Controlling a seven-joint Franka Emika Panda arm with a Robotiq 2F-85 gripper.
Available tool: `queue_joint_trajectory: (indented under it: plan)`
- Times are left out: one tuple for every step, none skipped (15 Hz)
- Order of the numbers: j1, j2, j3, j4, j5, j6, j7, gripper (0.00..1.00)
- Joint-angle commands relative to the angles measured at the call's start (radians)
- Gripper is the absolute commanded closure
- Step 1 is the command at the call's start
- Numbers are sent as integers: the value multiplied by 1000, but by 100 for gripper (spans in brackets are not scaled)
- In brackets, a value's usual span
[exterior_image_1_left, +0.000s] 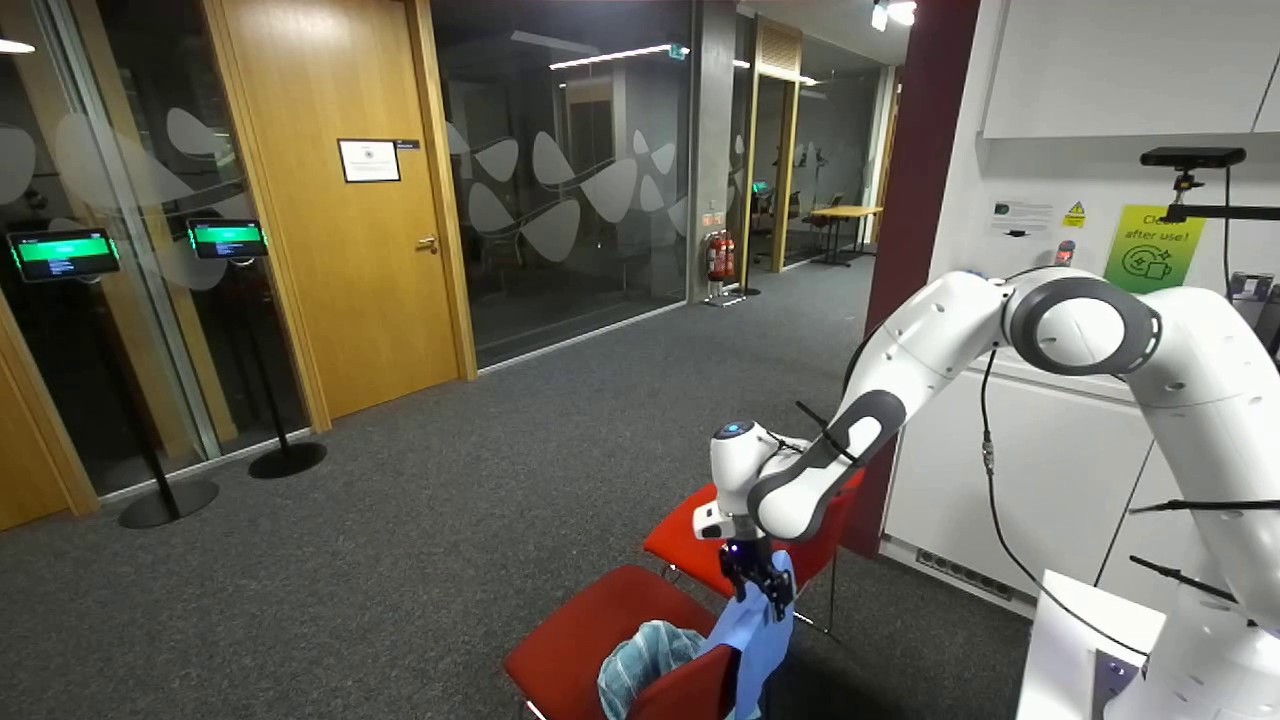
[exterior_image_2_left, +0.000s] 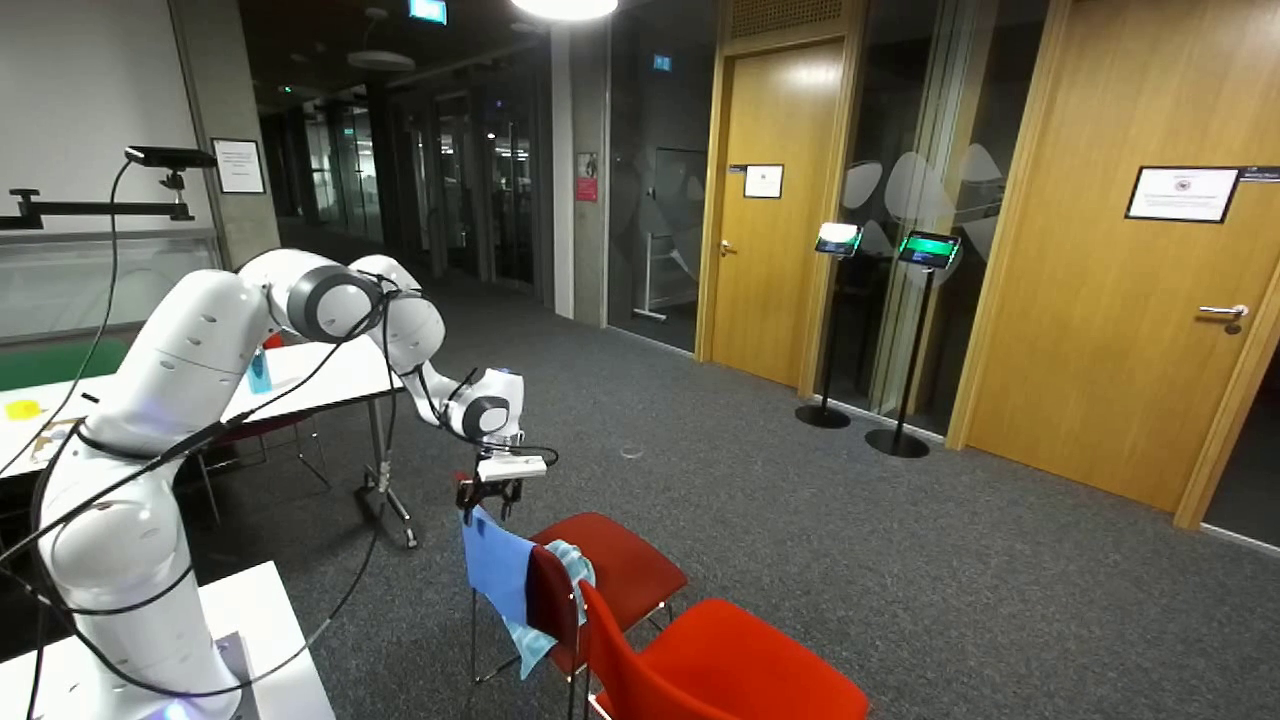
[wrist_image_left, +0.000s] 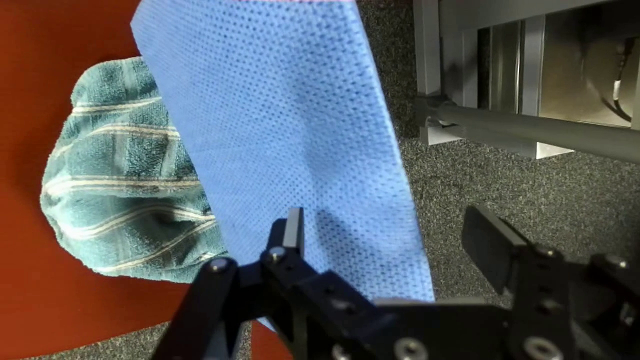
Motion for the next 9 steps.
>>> queue_joint_trajectory:
  plan:
    - [-10, -42, 11, -21, -27, -15, -6, 25]
    - [-10, -44, 12, -23, -27, -14, -7, 20]
    - [-10, -45, 12, -23, -28, -14, -8, 20]
    - [-11, -45, 12, -23, -27, -14, -9, 20]
    - [-14, -45, 14, -22, -24, -16, -13, 26]
    - [-14, -46, 13, -23, -24, -14, -12, 46]
    - [-13, -47, 13, -24, -24, -13, -10, 51]
    - [-13, -50, 13, -27, -25, -11, -10, 58]
    - [-14, -51, 13, -29, -24, -9, -10, 67]
